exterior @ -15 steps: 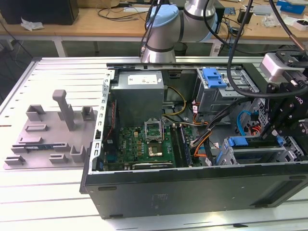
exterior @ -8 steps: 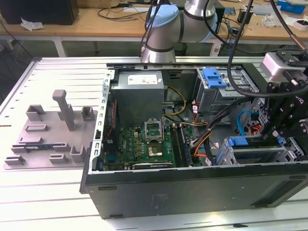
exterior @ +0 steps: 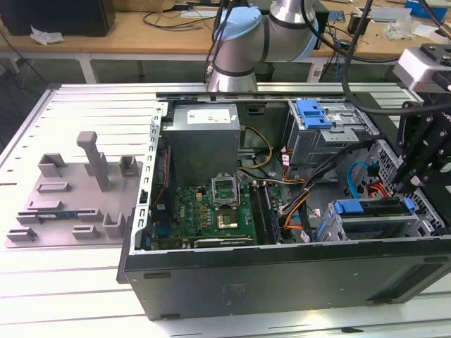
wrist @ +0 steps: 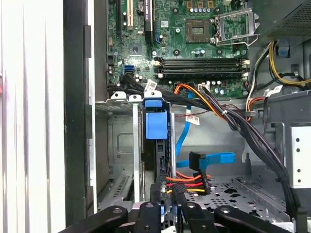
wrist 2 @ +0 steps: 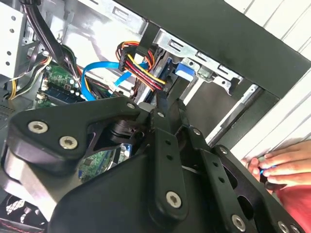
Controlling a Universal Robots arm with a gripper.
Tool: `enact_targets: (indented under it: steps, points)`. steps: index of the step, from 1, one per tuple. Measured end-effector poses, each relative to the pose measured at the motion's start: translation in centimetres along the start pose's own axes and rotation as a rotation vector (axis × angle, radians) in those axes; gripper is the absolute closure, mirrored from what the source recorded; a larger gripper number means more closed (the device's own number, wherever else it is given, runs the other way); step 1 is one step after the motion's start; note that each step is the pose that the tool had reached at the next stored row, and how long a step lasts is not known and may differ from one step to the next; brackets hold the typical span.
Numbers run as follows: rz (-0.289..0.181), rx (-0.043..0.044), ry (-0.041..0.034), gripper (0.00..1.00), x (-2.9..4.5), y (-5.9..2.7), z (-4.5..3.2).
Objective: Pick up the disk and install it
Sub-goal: 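Insert the first disk wire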
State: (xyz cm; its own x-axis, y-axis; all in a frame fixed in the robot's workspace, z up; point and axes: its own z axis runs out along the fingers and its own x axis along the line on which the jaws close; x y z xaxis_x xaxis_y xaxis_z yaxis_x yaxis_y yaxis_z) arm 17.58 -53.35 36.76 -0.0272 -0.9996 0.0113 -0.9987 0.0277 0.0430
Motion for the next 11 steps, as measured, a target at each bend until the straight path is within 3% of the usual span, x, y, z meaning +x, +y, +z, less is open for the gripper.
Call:
enact_targets:
  steps: [11]
  points:
    - [0.000, 0.0000, 0.0003, 0.76, 0.01, 0.15, -0.01]
